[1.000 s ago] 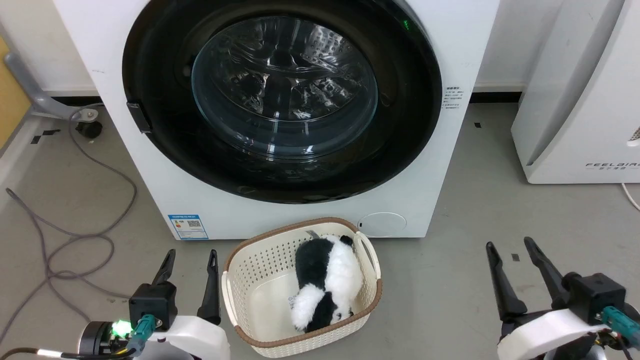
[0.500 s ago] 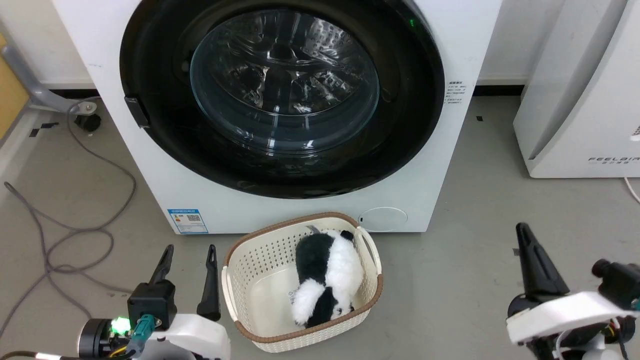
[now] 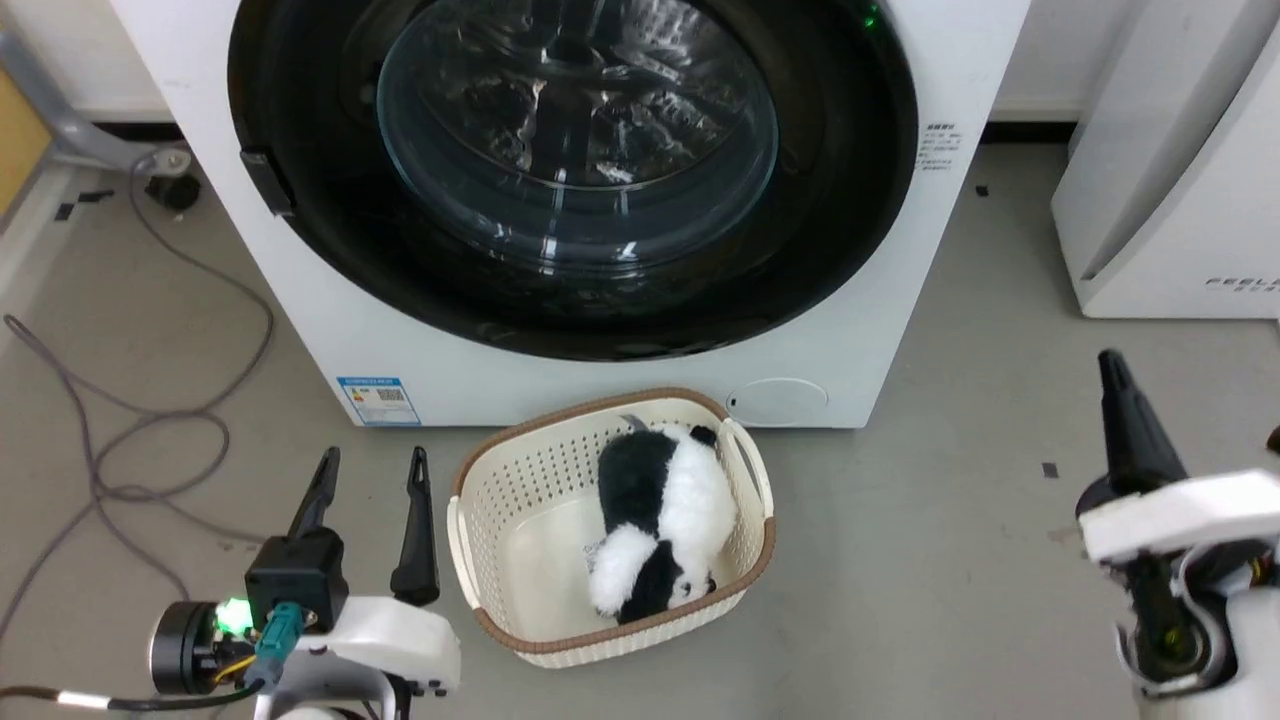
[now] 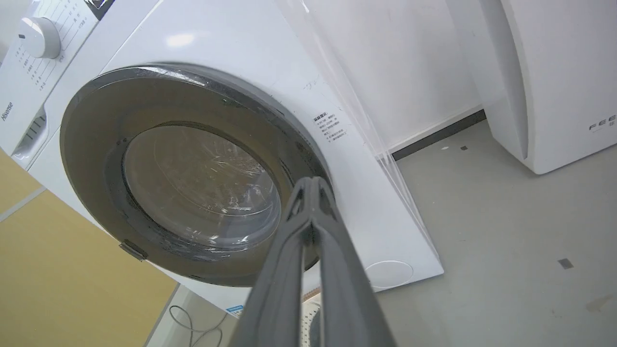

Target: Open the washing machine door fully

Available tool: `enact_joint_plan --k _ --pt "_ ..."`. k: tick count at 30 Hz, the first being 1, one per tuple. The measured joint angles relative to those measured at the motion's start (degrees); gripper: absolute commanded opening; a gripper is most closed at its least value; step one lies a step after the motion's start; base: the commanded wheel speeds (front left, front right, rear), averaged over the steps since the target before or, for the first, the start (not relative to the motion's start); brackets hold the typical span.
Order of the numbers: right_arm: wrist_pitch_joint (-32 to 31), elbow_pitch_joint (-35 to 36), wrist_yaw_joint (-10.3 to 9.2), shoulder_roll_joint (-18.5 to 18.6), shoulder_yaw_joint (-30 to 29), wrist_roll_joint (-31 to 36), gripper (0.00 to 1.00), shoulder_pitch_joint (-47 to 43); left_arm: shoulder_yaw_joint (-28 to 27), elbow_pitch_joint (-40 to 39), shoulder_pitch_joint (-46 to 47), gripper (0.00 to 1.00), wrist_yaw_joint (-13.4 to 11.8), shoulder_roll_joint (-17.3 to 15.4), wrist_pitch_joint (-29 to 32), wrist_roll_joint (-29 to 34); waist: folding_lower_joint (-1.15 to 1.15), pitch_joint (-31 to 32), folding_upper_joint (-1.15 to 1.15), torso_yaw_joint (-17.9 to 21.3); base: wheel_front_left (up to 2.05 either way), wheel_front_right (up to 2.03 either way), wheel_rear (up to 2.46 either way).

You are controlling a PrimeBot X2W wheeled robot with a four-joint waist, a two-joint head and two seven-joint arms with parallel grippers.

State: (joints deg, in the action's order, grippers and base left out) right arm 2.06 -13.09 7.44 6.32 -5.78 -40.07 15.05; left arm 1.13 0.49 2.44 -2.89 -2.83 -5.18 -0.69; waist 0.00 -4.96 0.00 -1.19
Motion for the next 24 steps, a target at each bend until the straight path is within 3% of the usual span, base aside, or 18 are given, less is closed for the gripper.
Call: enact_joint_plan --k 24 --pt "1.5 -18.9 0.0 7.0 4.2 -12.2 0.0 29.4 0.4 -0.9 6.0 1.0 -1.0 0.0 -2.9 0.0 0.0 -10.0 0.0 -2.6 0.0 0.0 0.0"
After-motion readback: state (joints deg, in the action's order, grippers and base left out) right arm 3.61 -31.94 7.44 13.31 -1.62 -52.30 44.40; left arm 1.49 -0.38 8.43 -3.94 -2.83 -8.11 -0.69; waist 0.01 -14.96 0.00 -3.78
